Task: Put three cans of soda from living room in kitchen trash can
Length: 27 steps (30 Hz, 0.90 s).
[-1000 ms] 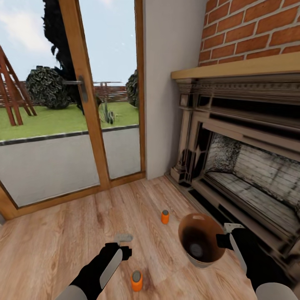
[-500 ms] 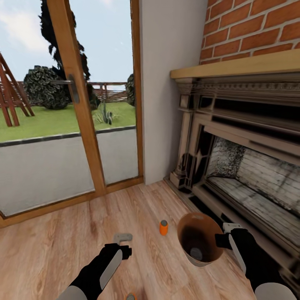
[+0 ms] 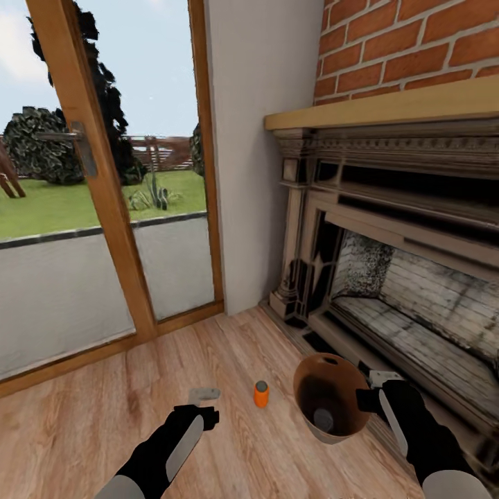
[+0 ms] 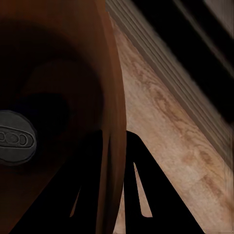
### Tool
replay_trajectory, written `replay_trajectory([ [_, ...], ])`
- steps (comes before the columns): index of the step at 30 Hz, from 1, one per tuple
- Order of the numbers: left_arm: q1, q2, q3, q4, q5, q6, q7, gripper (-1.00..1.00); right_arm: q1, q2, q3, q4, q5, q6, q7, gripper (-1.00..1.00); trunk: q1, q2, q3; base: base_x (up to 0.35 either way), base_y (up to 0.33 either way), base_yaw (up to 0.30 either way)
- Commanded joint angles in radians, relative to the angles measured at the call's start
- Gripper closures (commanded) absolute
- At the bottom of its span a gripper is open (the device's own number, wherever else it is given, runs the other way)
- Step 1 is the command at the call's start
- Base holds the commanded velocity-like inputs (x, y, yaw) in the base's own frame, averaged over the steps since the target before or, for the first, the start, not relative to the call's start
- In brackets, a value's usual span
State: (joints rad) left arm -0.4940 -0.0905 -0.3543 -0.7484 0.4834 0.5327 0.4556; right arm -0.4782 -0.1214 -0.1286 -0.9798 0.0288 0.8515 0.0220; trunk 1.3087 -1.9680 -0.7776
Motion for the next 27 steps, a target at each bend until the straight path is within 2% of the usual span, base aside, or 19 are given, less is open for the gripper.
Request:
replay_trajectory([
  [1, 0.0, 0.0, 0.0, 0.0, 0.001, 0.0, 0.0, -1.0, 0.0, 0.0, 0.0, 0.0, -0.009, 0.0, 0.006, 1.0, 0.0, 0.0, 0.0, 0.04, 0.0, -0.277],
  [8, 0.0, -0.001, 0.001, -0.001, 0.002, 0.0, 0.001, -1.0, 0.0, 0.0, 0.002, 0.0, -0.009, 0.0, 0.006, 1.0, 0.0, 0.0, 0.0, -0.004, 0.087, -0.245],
  [18, 0.0, -0.002, -0.013, -0.002, 0.003, 0.001, 0.002, -1.0, 0.0, -0.001, 0.004, 0.0, -0.009, 0.0, 0.007, 1.0, 0.0, 0.0, 0.0, -0.069, 0.085, -0.065],
  [27, 0.0, -0.003, -0.019, -0.002, 0.003, 0.001, 0.002, -1.0, 0.0, -0.001, 0.004, 0.0, -0.009, 0.0, 0.008, 1.0, 0.0, 0.0, 0.0, -0.089, 0.107, -0.251],
])
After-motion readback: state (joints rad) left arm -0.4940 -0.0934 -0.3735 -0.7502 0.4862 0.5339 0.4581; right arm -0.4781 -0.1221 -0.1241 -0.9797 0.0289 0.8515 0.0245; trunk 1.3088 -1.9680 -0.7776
